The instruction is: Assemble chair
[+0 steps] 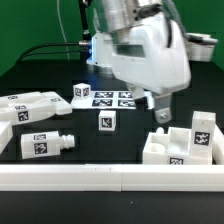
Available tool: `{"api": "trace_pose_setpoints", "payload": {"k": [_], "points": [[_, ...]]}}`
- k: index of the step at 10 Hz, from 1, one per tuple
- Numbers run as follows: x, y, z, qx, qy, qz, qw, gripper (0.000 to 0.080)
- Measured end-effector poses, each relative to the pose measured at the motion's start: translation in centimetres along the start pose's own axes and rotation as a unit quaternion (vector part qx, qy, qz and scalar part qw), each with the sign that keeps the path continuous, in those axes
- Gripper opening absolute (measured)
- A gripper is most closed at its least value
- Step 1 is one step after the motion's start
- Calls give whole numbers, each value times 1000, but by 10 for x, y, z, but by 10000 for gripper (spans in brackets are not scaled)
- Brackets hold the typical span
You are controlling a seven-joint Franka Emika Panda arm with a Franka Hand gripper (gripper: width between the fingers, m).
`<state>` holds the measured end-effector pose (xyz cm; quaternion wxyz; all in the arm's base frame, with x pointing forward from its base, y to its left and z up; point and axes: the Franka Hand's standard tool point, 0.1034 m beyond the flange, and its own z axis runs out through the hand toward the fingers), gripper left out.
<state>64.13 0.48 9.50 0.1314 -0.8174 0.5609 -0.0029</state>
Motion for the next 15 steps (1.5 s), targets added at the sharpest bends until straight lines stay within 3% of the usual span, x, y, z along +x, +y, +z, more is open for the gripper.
{"api": "trace_pose_setpoints", "payload": {"k": [2,6,9,11,15], "points": [[32,14,-6,1,6,-102,995,649],[30,14,-4,-4,7,-140,990,649],[67,47,-8,-18,-3,-131,991,649],[84,58,-10,-16,8,-136,991,649],[81,58,-8,-17,6,-137,990,649]]}}
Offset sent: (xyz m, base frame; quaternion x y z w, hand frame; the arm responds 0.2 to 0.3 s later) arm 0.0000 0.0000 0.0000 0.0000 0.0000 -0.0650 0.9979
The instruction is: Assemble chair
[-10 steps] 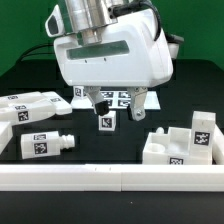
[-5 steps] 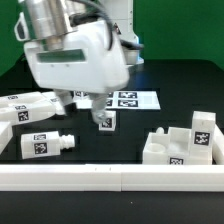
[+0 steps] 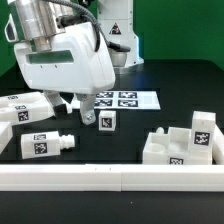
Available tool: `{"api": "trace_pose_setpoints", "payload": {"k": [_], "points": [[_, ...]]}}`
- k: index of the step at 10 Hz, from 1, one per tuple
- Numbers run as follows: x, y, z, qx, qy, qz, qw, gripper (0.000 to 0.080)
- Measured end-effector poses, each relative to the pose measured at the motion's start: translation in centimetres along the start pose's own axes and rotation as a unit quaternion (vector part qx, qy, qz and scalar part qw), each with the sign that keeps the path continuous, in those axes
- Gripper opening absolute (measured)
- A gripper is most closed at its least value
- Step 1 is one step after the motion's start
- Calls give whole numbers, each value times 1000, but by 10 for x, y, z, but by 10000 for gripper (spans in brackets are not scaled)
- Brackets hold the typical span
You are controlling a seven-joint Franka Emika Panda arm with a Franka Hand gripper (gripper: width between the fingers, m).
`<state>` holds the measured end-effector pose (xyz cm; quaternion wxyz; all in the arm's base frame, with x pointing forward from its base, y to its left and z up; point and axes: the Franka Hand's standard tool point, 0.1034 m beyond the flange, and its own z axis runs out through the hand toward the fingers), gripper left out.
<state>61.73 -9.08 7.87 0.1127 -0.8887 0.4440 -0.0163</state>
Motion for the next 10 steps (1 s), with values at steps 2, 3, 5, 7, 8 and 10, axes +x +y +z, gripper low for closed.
{"api": "trace_pose_setpoints", "payload": {"k": [2,3,5,7,8,10], "points": [[9,22,6,-11,-18,13,1000,649],[12,36,9,-16,-25,20,999,649],[10,53,13,-23,-37,30,999,649],[11,70,21,-29,-31,30,999,649],[11,73,24,-31,-31,31,999,649],[13,80,32,-36,-27,34,998,649]]}}
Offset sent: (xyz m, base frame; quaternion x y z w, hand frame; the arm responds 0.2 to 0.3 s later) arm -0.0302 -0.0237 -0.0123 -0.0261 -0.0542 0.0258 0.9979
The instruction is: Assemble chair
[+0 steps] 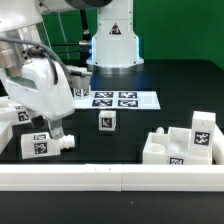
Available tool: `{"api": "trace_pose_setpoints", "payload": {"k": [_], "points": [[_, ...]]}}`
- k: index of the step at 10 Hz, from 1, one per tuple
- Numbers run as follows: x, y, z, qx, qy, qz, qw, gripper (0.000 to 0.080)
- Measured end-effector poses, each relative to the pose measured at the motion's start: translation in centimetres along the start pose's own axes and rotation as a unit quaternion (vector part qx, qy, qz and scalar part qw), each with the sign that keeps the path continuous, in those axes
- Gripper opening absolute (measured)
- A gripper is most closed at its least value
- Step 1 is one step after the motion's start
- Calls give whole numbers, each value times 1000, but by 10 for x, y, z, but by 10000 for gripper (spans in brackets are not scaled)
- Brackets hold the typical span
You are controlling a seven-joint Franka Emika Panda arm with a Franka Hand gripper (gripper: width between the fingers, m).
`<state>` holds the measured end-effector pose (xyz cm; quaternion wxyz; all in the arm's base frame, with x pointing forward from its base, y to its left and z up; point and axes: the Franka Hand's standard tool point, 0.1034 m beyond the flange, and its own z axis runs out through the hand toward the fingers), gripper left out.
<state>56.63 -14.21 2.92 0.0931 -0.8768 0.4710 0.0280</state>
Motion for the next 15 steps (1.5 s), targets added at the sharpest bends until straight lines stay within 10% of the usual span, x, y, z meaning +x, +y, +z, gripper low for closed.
{"api": "trace_pose_setpoints", "payload": {"k": [4,6,8,15], "points": [[-3,2,18,-9,3,-2,1000,649],[-3,2,18,-9,3,-2,1000,361],[-3,3,18,-9,3,-2,1000,281],[-31,-1,13,-14,-8,-176,984,282]]}}
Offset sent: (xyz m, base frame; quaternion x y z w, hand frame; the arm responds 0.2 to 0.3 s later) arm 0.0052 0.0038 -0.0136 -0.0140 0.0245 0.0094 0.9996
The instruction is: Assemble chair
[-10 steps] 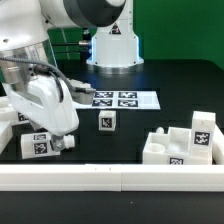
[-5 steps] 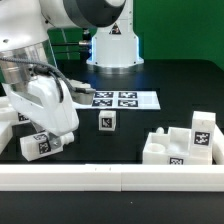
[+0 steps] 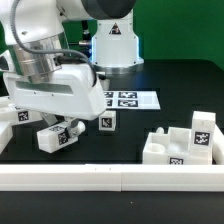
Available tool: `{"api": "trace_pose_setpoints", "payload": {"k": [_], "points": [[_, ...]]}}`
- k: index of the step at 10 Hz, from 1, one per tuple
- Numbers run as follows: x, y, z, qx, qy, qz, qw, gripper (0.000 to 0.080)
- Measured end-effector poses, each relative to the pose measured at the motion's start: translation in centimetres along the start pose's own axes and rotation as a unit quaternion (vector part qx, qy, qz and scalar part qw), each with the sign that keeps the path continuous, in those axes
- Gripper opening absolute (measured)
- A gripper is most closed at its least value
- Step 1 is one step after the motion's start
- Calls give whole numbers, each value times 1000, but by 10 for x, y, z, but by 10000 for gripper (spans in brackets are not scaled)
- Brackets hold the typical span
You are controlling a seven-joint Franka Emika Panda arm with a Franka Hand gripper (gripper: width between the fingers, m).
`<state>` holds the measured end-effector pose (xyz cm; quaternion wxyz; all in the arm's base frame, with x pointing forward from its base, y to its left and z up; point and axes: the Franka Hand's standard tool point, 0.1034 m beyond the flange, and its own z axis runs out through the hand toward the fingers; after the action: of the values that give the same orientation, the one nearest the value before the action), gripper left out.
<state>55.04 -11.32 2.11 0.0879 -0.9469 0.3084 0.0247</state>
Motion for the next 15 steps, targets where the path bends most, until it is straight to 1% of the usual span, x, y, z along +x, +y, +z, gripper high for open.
{"api": "trace_pose_setpoints", "payload": {"k": [2,3,5,6,7,8,9,10,12,13,14,15], "points": [[2,3,0,-2,5,-101,995,282],[2,4,0,-5,4,-137,991,282],[2,5,1,-6,3,-190,982,282],[2,5,1,-6,3,-231,973,282],[-5,5,4,-7,-3,-239,971,284],[-12,9,6,-11,-2,-270,963,284],[-25,14,6,-15,-1,-275,961,284],[-37,15,9,-19,0,-259,966,284],[-40,17,11,-20,0,-252,967,284],[-41,16,11,-24,9,-238,971,284],[-40,16,11,-25,11,-238,971,284],[-40,16,11,-25,11,-237,971,369]]}}
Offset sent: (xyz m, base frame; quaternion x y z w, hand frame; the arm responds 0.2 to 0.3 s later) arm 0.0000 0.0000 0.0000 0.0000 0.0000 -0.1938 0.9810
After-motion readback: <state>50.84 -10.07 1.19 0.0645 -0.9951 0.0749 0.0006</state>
